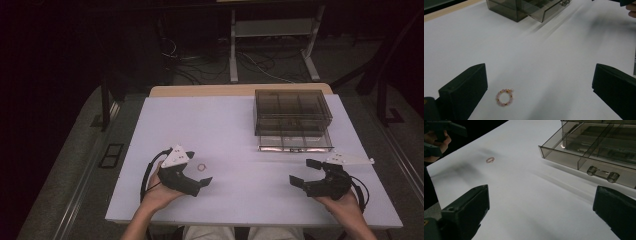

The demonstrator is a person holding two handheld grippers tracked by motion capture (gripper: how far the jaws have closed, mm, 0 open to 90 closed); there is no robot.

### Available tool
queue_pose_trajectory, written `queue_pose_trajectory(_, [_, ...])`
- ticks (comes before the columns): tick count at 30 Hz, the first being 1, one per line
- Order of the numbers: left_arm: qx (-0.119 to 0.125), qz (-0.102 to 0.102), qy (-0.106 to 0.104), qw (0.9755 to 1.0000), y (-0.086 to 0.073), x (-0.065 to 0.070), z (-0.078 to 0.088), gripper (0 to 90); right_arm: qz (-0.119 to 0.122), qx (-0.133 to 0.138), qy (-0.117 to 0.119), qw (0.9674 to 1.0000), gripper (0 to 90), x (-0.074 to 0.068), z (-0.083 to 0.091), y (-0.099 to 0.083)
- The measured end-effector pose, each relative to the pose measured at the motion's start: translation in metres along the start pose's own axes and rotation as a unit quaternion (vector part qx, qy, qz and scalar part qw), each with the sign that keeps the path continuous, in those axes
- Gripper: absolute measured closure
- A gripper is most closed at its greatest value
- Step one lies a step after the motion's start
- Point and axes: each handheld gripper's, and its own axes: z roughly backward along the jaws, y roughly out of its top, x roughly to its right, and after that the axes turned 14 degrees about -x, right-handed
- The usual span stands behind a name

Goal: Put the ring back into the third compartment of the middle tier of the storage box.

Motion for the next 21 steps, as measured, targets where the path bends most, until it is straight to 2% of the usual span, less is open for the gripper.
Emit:
queue_pose_trajectory(4, [-0.016,-0.003,-0.003,0.9999,0.006,-0.004,-0.002,0.0,0.004,0.003,0.0,1.0,0.2,0.001,0.0,0.0])
queue_pose_trajectory(9, [-0.027,0.003,-0.003,0.9996,0.011,-0.011,-0.006,2.3,0.002,0.005,0.001,1.0,0.1,0.001,0.001,0.0])
queue_pose_trajectory(13, [-0.032,0.017,-0.006,0.9993,0.012,-0.017,-0.009,4.2,0.002,0.006,0.002,1.0,0.2,0.0,0.002,0.0])
queue_pose_trajectory(21, [-0.045,0.03,-0.008,0.9985,0.011,-0.027,-0.016,8.4,0.004,0.01,0.003,0.9999,0.2,0.001,0.003,0.0])
